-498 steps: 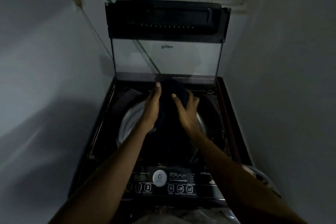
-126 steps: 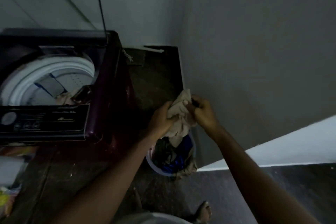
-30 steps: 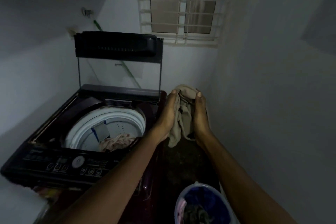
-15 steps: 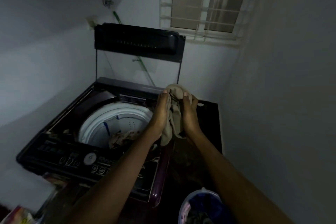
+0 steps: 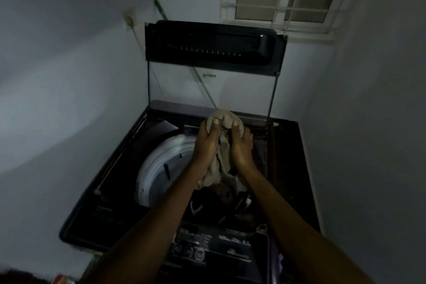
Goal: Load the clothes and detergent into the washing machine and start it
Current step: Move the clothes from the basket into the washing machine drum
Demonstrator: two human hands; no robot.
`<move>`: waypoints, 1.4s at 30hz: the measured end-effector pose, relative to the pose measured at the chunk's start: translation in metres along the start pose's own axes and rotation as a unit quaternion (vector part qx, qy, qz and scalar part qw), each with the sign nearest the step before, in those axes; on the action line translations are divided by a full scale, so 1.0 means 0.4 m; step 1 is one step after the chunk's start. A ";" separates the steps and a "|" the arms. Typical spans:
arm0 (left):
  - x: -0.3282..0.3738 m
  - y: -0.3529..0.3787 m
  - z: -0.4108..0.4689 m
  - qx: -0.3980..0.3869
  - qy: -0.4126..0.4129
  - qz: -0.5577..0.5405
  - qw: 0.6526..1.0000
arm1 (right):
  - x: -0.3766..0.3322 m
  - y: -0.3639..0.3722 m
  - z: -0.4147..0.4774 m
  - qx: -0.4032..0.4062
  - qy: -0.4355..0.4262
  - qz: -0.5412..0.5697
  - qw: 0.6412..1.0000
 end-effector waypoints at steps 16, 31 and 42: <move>-0.293 -0.130 0.132 -0.173 -0.132 0.278 0.936 | 0.252 0.099 0.046 -0.032 0.130 -0.255 0.958; -0.254 0.020 0.017 -0.201 -0.025 0.329 0.922 | 0.182 -0.151 -0.040 0.055 0.069 -0.269 0.959; -0.100 0.382 -0.331 -0.192 0.085 0.316 0.925 | 0.126 -0.571 -0.212 0.067 0.003 -0.258 0.964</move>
Point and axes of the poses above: each hand's wrist, its own z-axis towards the middle knuckle, its own y-axis out of the palm, x = y × z, the point moved 10 cm from there along z, towards the middle knuckle, and after that the axes turned 10 degrees about z, right-handed, at the moved point
